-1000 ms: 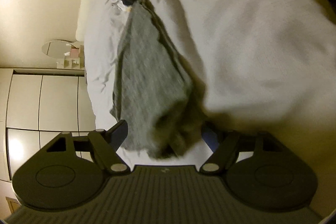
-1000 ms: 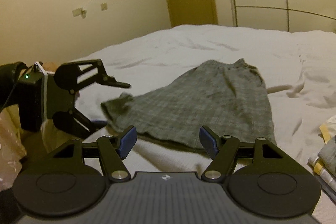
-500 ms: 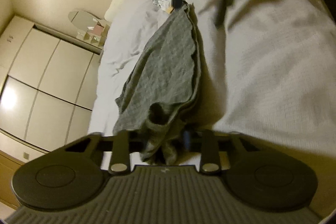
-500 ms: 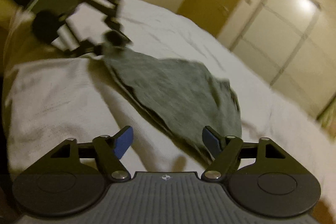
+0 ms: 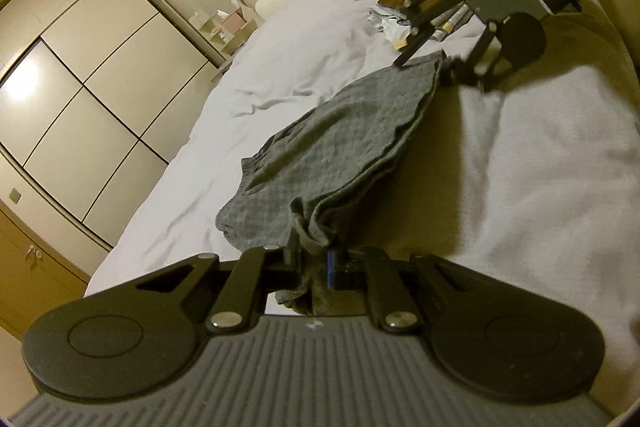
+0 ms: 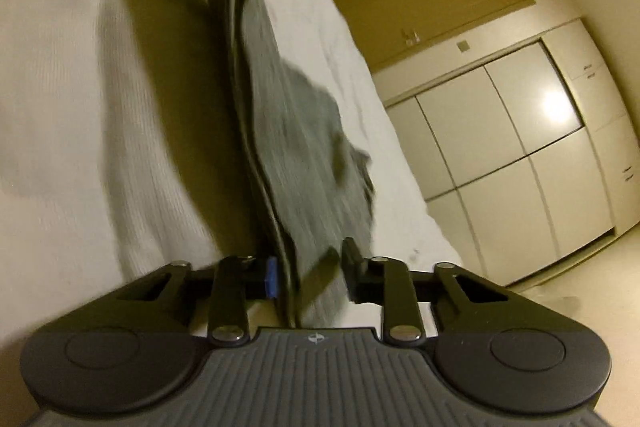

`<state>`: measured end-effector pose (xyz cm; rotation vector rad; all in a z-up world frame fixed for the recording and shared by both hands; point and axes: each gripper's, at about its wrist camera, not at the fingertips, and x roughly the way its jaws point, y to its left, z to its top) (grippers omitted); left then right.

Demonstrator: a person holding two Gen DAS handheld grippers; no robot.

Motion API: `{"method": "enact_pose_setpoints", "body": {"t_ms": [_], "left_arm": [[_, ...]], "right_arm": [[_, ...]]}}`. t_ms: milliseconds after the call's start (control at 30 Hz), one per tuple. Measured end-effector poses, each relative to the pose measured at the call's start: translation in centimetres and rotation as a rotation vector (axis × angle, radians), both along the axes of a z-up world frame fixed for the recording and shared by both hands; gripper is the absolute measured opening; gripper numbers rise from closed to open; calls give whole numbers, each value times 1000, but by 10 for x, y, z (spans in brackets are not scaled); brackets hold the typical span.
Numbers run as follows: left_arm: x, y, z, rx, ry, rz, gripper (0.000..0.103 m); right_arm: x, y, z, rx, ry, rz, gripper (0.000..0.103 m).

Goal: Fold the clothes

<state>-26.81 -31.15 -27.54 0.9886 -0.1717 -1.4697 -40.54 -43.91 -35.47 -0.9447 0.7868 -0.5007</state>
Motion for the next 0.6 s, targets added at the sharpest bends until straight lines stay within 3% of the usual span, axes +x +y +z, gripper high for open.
{"method": "enact_pose_setpoints", "body": {"t_ms": [33,133,267,433,600], "left_arm": [[-1,-4,0,-2,4,1,9],[-5,-3,-2,-4,6,-4,9],[-13,18,9,-10,-23,-29,8],[-34,85,29,-10,-10,-71,7],[-73,168,26,40,76,-83,7]], "right_arm": [[-4,-6,-2,-11,19,-3,0],[-10,-15,-1,-19,46,-14,0],[-20,-5,23,-15,13,-40,0],[-59,57,61,26,-6,-2,1],[-111,139,77,167,12,14,1]]}}
